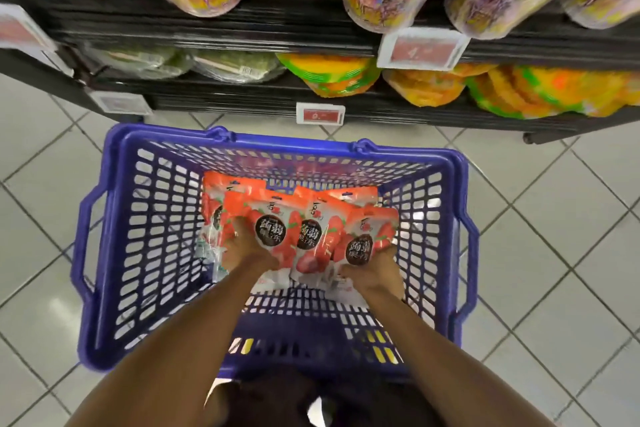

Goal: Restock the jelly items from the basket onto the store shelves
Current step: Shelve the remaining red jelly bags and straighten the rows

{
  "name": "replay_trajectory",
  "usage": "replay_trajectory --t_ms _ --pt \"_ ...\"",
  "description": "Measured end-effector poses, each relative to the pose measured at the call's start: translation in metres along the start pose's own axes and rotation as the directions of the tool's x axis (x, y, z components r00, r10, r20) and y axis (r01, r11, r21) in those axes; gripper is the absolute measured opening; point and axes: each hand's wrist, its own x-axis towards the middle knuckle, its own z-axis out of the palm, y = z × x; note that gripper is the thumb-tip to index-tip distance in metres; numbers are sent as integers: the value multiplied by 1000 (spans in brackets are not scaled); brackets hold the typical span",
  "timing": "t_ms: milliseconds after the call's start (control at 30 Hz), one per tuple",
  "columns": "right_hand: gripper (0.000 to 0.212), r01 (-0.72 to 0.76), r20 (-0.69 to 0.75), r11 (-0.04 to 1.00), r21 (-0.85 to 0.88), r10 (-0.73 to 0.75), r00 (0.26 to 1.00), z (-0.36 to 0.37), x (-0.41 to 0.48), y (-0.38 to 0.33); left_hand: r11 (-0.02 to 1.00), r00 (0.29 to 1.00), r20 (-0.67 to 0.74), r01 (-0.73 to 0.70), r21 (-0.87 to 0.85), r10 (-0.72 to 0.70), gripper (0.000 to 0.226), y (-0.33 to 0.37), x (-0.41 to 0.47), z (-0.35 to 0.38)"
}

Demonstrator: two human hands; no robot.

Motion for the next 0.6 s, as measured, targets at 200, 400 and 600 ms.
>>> replay_trajectory --t_ms 200,400,600 --pt "68 142 -23 937 320 -143 990 -29 -27 6 938 990 143 36 -344 14 93 -20 -32 -20" --pt "37 116 72 629 769 -266 961 -101 -123 -6 753 894 291 -74 -654 340 110 -33 -136 -77" --pt "74 121 164 525 843 -464 870 -230 -261 -18 652 885 128 -225 -724 447 104 8 -298 -183"
